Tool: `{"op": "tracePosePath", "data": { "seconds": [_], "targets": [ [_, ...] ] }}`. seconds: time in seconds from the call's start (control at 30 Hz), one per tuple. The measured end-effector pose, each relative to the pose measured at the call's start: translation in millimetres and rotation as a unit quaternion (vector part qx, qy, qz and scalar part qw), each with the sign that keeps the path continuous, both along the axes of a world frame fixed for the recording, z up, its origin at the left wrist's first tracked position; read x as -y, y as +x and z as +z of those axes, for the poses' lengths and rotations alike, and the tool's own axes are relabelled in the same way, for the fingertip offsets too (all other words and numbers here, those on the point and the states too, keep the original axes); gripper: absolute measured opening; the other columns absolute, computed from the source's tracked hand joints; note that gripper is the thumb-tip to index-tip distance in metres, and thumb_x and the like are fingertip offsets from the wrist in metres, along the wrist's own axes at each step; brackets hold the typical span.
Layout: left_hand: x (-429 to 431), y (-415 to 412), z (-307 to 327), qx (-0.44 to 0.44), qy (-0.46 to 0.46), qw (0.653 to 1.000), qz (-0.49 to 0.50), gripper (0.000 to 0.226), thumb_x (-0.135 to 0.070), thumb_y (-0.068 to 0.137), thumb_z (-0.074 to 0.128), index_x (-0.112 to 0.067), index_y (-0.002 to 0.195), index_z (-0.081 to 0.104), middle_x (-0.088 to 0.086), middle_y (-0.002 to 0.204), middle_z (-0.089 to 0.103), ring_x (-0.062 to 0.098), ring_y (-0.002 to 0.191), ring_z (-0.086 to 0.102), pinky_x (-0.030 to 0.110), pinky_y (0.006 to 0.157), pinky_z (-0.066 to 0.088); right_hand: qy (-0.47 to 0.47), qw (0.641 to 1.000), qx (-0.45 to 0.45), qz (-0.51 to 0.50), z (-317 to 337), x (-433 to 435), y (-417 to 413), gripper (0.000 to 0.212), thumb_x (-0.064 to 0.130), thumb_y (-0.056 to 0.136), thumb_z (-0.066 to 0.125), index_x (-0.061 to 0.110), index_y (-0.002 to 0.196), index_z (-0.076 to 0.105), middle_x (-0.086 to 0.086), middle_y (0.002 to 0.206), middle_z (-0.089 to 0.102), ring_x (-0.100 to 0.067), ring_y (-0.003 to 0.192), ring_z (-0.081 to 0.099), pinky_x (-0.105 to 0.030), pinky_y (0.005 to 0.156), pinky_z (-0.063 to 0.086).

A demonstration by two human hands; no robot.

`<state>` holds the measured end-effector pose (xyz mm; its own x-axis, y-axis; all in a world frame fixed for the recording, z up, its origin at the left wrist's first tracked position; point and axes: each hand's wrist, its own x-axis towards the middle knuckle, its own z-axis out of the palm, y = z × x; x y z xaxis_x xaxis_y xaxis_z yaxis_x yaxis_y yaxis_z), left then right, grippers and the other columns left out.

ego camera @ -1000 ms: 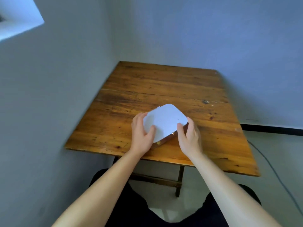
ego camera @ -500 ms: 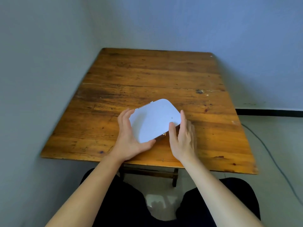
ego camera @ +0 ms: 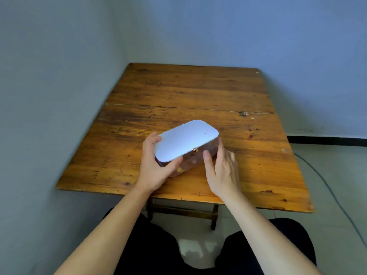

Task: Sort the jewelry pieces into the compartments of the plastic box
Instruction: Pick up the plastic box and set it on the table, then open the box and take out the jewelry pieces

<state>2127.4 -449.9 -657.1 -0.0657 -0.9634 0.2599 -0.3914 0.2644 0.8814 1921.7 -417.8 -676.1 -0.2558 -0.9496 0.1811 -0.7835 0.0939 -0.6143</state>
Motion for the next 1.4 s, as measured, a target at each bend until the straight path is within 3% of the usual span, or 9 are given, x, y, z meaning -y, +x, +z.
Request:
{"op": "tracePosePath", "data": {
  "seconds": [0.17, 0.3, 0.5, 0.67, 0.9, 1.0, 1.17, 1.27, 1.4],
  "targets": [
    [5, -3, 7, -0.082, 0.022, 0.996, 0.003, 0.067, -0.055, 0.071, 0.071, -0.021, 0.124, 0.045, 0.009, 0.135, 0.045, 0.019, 0.127, 0.047, 0.036, 0.1, 0.045, -0.015, 1.0, 0.013, 0.011, 3, -2, -2, 0.075, 0.067, 0.094, 0.026, 0.019, 0.152, 0.035, -0.001, 0.142, 0.055, -0.019, 0.13, 0.041, -0.037, 0.105, 0.036],
    [19, -4, 23, -0.132, 0.052, 0.988, 0.052, 0.066, -0.076, 0.073, 0.061, -0.021, 0.11, 0.055, -0.005, 0.104, 0.061, -0.006, 0.086, 0.059, 0.012, 0.073, 0.046, -0.03, 0.999, 0.043, 0.011, 4, -4, -3, 0.067, 0.064, 0.086, 0.042, 0.017, 0.133, 0.048, 0.0, 0.128, 0.059, -0.015, 0.116, 0.046, -0.029, 0.092, 0.038],
    [51, 8, 31, -0.083, 0.07, 0.988, 0.109, 0.028, -0.047, 0.099, 0.048, -0.024, 0.112, 0.058, 0.003, 0.11, 0.068, 0.022, 0.101, 0.067, 0.049, 0.086, 0.057, -0.039, 0.999, 0.035, 0.014, 4, -5, -3, 0.063, 0.068, 0.08, 0.049, 0.016, 0.115, 0.049, 0.002, 0.111, 0.057, -0.014, 0.102, 0.046, -0.03, 0.081, 0.04],
    [75, 8, 30, -0.131, 0.192, 0.96, 0.156, 0.017, -0.022, 0.1, 0.051, -0.024, 0.115, 0.06, -0.004, 0.106, 0.071, 0.012, 0.084, 0.072, 0.025, 0.064, 0.057, -0.035, 0.998, 0.041, 0.011, 3, -6, -4, 0.062, 0.07, 0.078, 0.049, 0.019, 0.115, 0.048, 0.005, 0.11, 0.056, -0.013, 0.101, 0.046, -0.029, 0.079, 0.036],
    [86, 20, 33, -0.113, 0.275, 0.943, 0.148, 0.031, -0.026, 0.096, 0.062, -0.015, 0.124, 0.057, 0.0, 0.115, 0.067, 0.014, 0.09, 0.068, 0.024, 0.063, 0.054, -0.033, 0.996, 0.081, 0.015, 3, -6, -3, 0.067, 0.07, 0.079, 0.051, 0.022, 0.125, 0.047, 0.008, 0.117, 0.054, -0.012, 0.108, 0.048, -0.03, 0.087, 0.04],
    [78, 27, 41, 0.024, 0.187, 0.967, 0.173, 0.058, -0.035, 0.086, 0.073, -0.015, 0.134, 0.046, -0.005, 0.116, 0.054, 0.011, 0.092, 0.057, 0.023, 0.063, 0.045, -0.027, 0.99, 0.137, 0.022, 6, -7, -4, 0.077, 0.07, 0.079, 0.054, 0.026, 0.14, 0.039, 0.01, 0.127, 0.051, -0.008, 0.112, 0.049, -0.027, 0.09, 0.041],
    [66, 42, 57, 0.234, 0.004, 0.969, 0.072, 0.02, -0.023, 0.081, 0.076, -0.022, 0.093, 0.06, -0.005, 0.086, 0.062, 0.015, 0.074, 0.059, 0.031, 0.06, 0.045, -0.065, 0.99, 0.121, 0.037, 21, 8, -5, 0.061, 0.041, 0.094, 0.064, 0.021, 0.145, 0.04, 0.01, 0.131, 0.049, -0.005, 0.11, 0.051, -0.002, 0.08, 0.035],
    [60, 38, 64, 0.354, 0.026, 0.932, -0.071, 0.015, -0.021, 0.08, 0.077, -0.023, 0.094, 0.071, -0.005, 0.092, 0.066, 0.019, 0.087, 0.063, 0.034, 0.071, 0.053, -0.097, 0.99, 0.043, 0.089, 42, 29, -1, 0.045, 0.025, 0.094, 0.066, 0.02, 0.137, 0.054, 0.009, 0.124, 0.059, 0.0, 0.09, 0.054, -0.004, 0.072, 0.038],
    [59, 26, 68, 0.467, 0.013, 0.882, -0.064, 0.028, -0.027, 0.085, 0.07, -0.031, 0.113, 0.072, -0.007, 0.109, 0.071, 0.019, 0.097, 0.065, 0.032, 0.072, 0.053, 0.002, 0.981, -0.05, 0.187, 66, 59, 14, 0.029, 0.027, 0.097, 0.06, 0.031, 0.125, 0.065, 0.012, 0.121, 0.066, 0.004, 0.081, 0.054, -0.015, 0.065, 0.04]
  ]
}}
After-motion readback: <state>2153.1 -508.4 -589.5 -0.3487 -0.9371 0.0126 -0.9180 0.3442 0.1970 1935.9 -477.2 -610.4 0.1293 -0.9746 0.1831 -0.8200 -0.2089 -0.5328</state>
